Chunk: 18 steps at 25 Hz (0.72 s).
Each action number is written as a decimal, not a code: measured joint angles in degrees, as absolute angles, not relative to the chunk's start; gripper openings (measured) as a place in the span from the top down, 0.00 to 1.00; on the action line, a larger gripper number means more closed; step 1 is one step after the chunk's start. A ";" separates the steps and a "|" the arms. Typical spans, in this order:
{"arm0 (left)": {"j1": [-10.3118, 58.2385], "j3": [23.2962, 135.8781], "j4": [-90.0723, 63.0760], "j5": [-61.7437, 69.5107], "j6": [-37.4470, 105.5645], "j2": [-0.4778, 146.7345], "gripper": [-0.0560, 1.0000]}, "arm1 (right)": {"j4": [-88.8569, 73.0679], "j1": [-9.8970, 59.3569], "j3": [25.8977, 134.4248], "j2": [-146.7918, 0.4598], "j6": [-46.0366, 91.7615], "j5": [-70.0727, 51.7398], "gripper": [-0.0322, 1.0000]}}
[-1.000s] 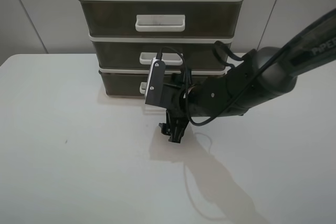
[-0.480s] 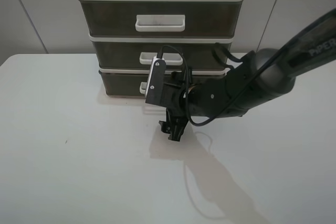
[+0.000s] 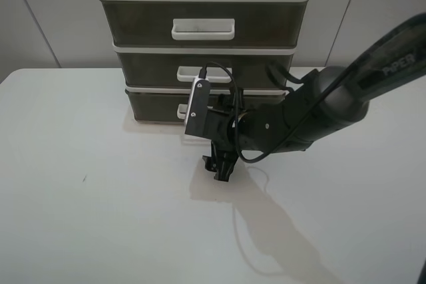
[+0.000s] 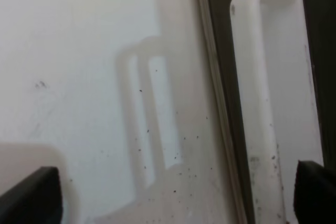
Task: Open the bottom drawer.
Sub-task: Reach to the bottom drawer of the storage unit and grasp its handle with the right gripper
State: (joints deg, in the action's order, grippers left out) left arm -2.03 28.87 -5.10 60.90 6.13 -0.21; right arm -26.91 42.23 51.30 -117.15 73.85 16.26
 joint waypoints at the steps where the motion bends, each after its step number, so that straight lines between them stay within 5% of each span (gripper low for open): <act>1: -2.03 28.87 -5.10 60.90 6.13 -0.21 0.27 | -26.91 42.23 51.30 -117.15 73.85 16.26 0.23; 7: -2.03 28.87 -5.10 60.90 6.13 -0.21 0.27 | -26.91 42.23 51.30 -117.15 73.85 16.26 0.25; 13: -2.03 28.87 -5.10 60.90 6.13 -0.21 0.27 | -27.08 42.23 51.30 -117.15 73.85 16.92 0.41; 18: -2.03 28.87 -5.10 60.90 6.13 -0.21 0.27 | -28.20 42.23 51.30 -117.81 73.85 18.56 0.46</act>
State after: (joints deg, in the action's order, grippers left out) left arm -2.03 28.87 -5.10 60.90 6.13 -0.21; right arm -28.20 42.23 51.30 -117.81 73.85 18.56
